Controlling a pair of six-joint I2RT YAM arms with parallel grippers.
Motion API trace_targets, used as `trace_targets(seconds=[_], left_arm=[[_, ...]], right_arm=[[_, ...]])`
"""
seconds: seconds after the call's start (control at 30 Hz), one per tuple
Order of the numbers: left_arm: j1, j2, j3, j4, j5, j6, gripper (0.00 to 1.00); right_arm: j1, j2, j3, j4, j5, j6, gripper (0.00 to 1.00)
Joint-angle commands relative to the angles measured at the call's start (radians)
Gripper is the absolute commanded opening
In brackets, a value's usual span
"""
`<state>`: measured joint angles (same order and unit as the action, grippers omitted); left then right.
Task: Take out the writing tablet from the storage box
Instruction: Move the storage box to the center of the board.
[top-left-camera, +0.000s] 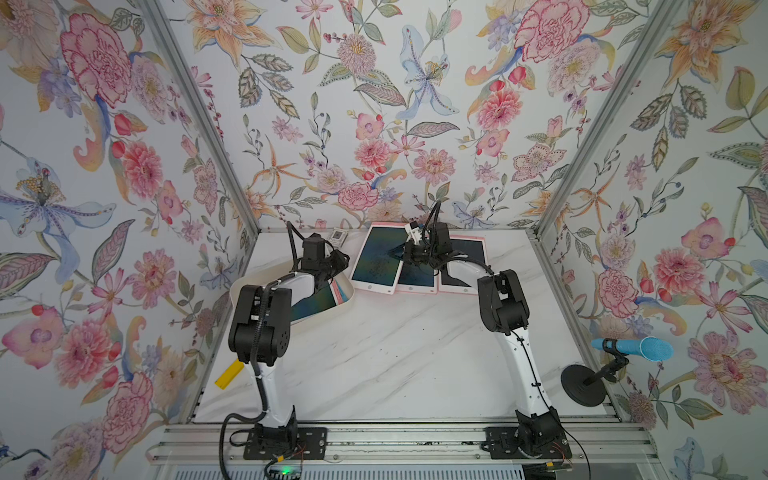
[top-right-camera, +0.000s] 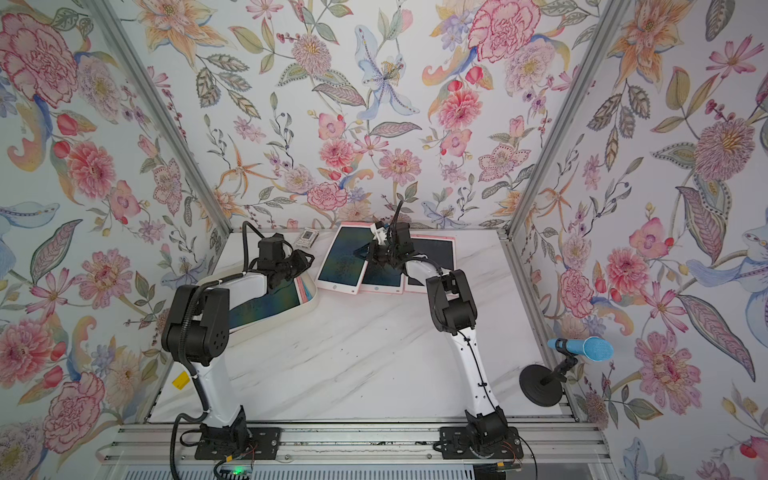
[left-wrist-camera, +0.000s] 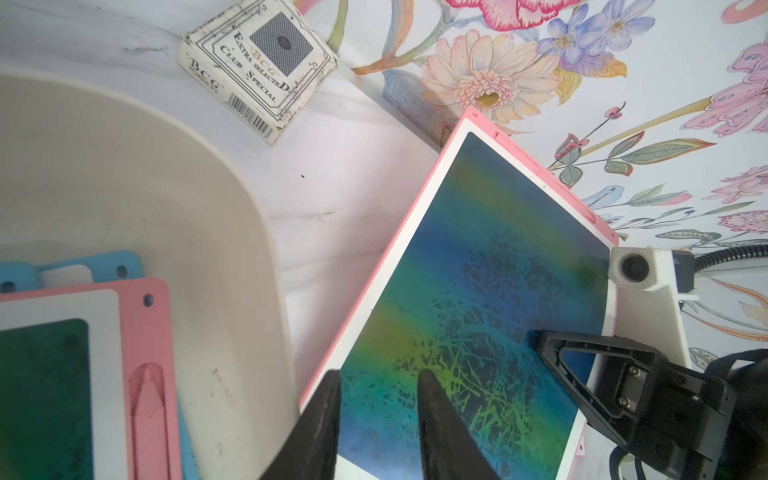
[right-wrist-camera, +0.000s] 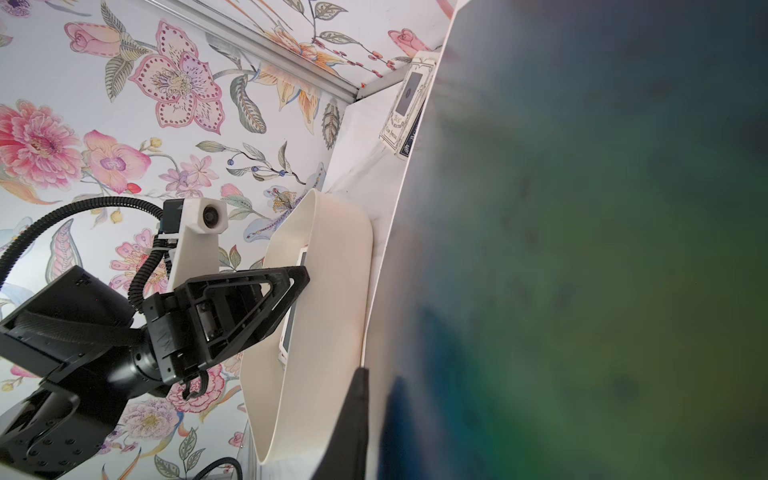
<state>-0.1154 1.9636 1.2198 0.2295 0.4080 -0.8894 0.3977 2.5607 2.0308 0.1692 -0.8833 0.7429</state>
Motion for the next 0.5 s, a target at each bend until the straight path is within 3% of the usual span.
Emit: trace_targets(seconds=[0.0, 0.47], left_arm=[[0.051, 0.052, -0.055, -0.161, -0.026, 0.043, 0.35], [0.136, 0.042, -0.159, -0.143, -0.016, 0.057, 0.36]], right_arm=[[0.023, 0.034, 0.079, -0.049, -0.026, -0.043, 0.02], [0.062, 0.208, 0.351, -0.179, -0.039, -0.046, 0.03]])
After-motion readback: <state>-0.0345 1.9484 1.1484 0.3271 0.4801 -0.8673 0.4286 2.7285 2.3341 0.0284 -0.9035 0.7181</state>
